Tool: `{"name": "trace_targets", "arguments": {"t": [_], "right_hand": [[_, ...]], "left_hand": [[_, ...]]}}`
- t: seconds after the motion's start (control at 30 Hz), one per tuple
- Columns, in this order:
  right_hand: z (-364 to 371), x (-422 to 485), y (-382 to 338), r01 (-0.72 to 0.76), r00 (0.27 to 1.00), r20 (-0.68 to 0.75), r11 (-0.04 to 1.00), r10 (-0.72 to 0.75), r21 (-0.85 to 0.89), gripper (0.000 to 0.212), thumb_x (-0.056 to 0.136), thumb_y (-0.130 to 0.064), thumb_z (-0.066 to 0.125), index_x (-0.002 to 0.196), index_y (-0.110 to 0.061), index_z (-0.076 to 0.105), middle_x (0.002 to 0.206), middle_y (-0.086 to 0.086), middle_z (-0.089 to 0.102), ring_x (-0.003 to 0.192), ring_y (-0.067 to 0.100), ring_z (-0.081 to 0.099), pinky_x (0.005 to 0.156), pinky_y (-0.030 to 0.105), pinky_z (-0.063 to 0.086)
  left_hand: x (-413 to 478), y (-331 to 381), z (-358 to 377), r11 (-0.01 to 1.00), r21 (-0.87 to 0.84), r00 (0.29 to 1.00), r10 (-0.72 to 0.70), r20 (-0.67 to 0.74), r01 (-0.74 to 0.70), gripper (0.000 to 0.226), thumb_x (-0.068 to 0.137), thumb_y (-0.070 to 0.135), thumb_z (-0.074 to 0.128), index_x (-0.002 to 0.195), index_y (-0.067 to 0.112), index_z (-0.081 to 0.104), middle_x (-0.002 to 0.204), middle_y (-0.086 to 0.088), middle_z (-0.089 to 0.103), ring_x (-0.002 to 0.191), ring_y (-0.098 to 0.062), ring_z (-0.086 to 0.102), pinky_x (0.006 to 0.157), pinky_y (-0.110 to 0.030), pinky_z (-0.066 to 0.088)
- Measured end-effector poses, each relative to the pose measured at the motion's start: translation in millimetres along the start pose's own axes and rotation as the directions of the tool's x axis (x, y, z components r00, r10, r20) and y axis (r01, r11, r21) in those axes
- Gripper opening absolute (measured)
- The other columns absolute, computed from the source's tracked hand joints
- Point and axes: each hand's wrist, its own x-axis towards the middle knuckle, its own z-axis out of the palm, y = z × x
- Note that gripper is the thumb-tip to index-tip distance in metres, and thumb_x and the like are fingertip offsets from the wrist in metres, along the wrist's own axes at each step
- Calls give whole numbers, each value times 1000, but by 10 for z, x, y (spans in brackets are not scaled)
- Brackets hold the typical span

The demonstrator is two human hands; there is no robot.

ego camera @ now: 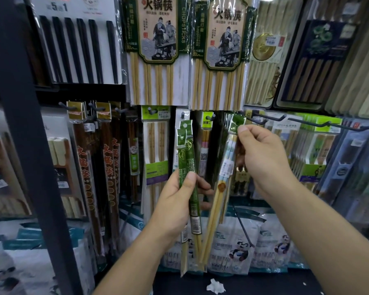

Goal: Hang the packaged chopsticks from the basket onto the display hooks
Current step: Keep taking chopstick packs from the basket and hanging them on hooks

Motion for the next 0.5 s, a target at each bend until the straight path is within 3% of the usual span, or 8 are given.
{"name": "trace_targets", "arguments": {"t": [0.07, 0.1, 0.17, 0.23, 0.4, 0.5], "right_hand": [[-37, 67, 5, 8, 1000, -19, 1000, -7, 14, 34, 105, -32, 54, 79, -21, 72, 69, 7, 48, 62, 21, 40, 56, 28, 43], [-47, 96, 17, 11, 1000, -25, 999, -10, 31, 33, 105, -32, 56, 84, -10, 70, 72, 8, 49, 64, 22, 39, 59, 23, 45], [-63, 149, 54, 20, 999, -40, 997, -18, 69, 44, 103, -32, 58, 96, 11, 60, 78, 11, 49, 69, 23, 38, 76, 24, 47], [-70, 175, 69, 32, 998, -59, 996, -27, 84, 51, 103, -33, 59, 100, 18, 54, 79, 12, 48, 69, 24, 38, 81, 28, 45], [-44, 183, 72, 21, 995, -101, 999, -16, 42, 44, 102, -32, 59, 96, 12, 62, 76, 10, 45, 65, 21, 39, 90, 32, 43], [-35, 186, 86, 1, 995, -98, 1000, 0, 11, 38, 102, -32, 59, 88, 2, 68, 72, 10, 46, 61, 18, 43, 86, 32, 44]], "left_hand": [[0, 13, 14, 1000, -26, 1000, 2, 18, -1, 49, 94, 42, 51, 108, -4, 57, 88, -4, 70, 86, -20, 73, 71, -37, 63], [-3, 17, 20, 1000, -26, 1000, 4, 25, -4, 48, 93, 42, 52, 108, -3, 57, 87, -3, 70, 86, -20, 72, 71, -37, 63], [-7, 12, 25, 1000, -31, 999, 7, 39, -6, 45, 92, 43, 52, 105, 0, 57, 87, -2, 69, 86, -21, 72, 71, -37, 63], [-11, 11, 31, 1000, -26, 999, 7, 49, -6, 43, 92, 43, 52, 104, 2, 57, 87, -2, 69, 87, -22, 71, 71, -36, 62], [-14, 8, 19, 999, -35, 997, 16, 78, -13, 39, 94, 42, 53, 100, 5, 58, 84, -1, 70, 82, -20, 70, 71, -36, 62], [-17, 10, 13, 999, -40, 996, 9, 87, -6, 38, 92, 43, 53, 101, 7, 56, 79, 0, 68, 72, -17, 66, 67, -32, 59]]}}
